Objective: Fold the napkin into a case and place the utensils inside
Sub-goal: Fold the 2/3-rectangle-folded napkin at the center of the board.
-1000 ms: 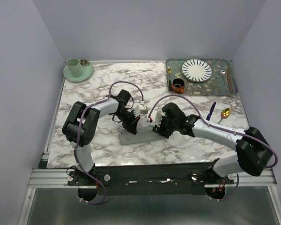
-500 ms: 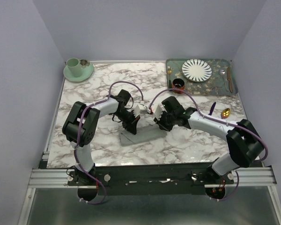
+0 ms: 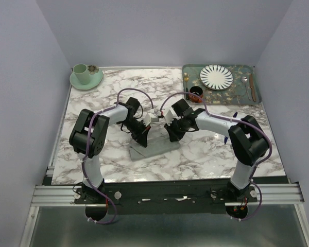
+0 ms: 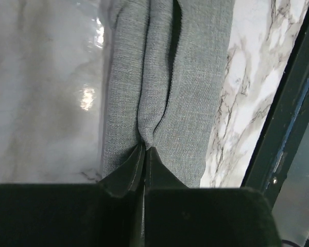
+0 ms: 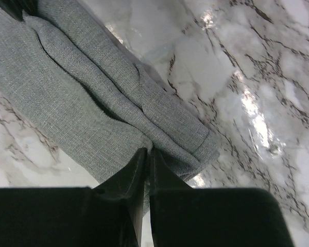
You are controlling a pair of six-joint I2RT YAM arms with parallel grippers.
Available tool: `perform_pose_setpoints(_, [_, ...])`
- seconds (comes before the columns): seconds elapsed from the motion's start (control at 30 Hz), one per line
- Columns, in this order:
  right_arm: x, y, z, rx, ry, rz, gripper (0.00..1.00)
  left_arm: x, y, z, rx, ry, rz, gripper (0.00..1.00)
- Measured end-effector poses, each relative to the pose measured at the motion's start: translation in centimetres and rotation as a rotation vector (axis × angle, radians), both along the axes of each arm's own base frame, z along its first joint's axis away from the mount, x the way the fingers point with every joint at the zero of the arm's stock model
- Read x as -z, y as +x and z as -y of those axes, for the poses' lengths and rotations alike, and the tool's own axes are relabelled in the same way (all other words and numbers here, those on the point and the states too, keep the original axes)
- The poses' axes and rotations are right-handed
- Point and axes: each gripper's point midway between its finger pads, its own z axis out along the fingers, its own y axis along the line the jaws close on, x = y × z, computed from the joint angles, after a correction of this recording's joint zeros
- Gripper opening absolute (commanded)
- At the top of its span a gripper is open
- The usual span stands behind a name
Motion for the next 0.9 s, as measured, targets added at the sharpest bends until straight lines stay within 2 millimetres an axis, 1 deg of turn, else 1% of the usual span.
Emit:
perform_pose_setpoints(0.03, [0.0, 0.0, -0.1, 0.004, 0.003, -0.009, 0.14, 0.0, 0.2, -0.1, -0.006, 0.003, -0.005, 0.2])
perform_pose_setpoints(0.07, [0.0, 0.0, -0.2, 0.011, 0.006, -0.027, 0.11, -0.1, 0.7, -0.3, -0.016, 0.003, -0.002, 0.28])
perform_pose_setpoints(0.13, [0.0, -0.1, -0.4, 0.025, 0.019, -0.062, 0.11, -0.2, 1.6, -0.8, -0.039, 0.002, 0.012, 0.36])
perform_pose_setpoints(0.17, [0.1, -0.2, -0.5, 0.03, 0.023, -0.076, 0.11, -0.3, 2.0, -1.1, -0.053, -0.001, 0.017, 0.43])
perform_pose_setpoints(0.2, [0.1, -0.2, -0.5, 0.035, 0.027, -0.09, 0.11, -0.5, 2.8, -1.6, -0.09, -0.008, 0.015, 0.45])
perform_pose_setpoints(0.3, [0.2, -0.2, -0.7, 0.059, 0.035, -0.141, 0.11, -1.0, 4.6, -3.2, -0.179, -0.029, 0.022, 0.51])
perform_pose_setpoints(0.33, [0.2, -0.2, -0.7, 0.069, 0.036, -0.161, 0.11, -1.2, 5.0, -3.6, -0.202, -0.035, 0.023, 0.52])
perform_pose_setpoints(0.43, [0.2, -0.2, -0.9, 0.094, 0.041, -0.214, 0.09, -3.1, 6.5, -4.6, -0.313, -0.089, 0.033, 0.52])
perform_pose_setpoints(0.5, [0.3, -0.2, -1.0, 0.109, 0.044, -0.249, 0.09, -4.6, 6.9, -4.8, -0.358, -0.129, 0.053, 0.52])
perform_pose_setpoints(0.57, [0.3, -0.4, -1.2, 0.127, 0.051, -0.289, 0.09, -7.2, 6.7, -4.0, -0.42, -0.205, 0.054, 0.52])
perform_pose_setpoints(0.63, [0.3, -0.6, -1.4, 0.146, 0.063, -0.332, 0.09, -8.9, 6.0, -3.2, -0.466, -0.269, 0.033, 0.51])
perform_pose_setpoints(0.7, [0.4, -0.8, -1.5, 0.171, 0.078, -0.381, 0.09, -9.6, 5.4, -2.4, -0.496, -0.32, 0.011, 0.5])
perform_pose_setpoints(0.77, [0.4, -0.8, -1.5, 0.194, 0.094, -0.422, 0.09, -9.1, 4.1, -1.2, -0.533, -0.354, -0.065, 0.49])
perform_pose_setpoints(0.87, [0.5, -0.8, -1.4, 0.219, 0.112, -0.466, 0.09, -7.6, 2.2, 0.4, -0.561, -0.351, -0.178, 0.44])
perform_pose_setpoints(0.9, [0.5, -0.8, -1.4, 0.225, 0.115, -0.475, 0.09, -7.1, 1.8, 0.9, -0.564, -0.35, -0.206, 0.4])
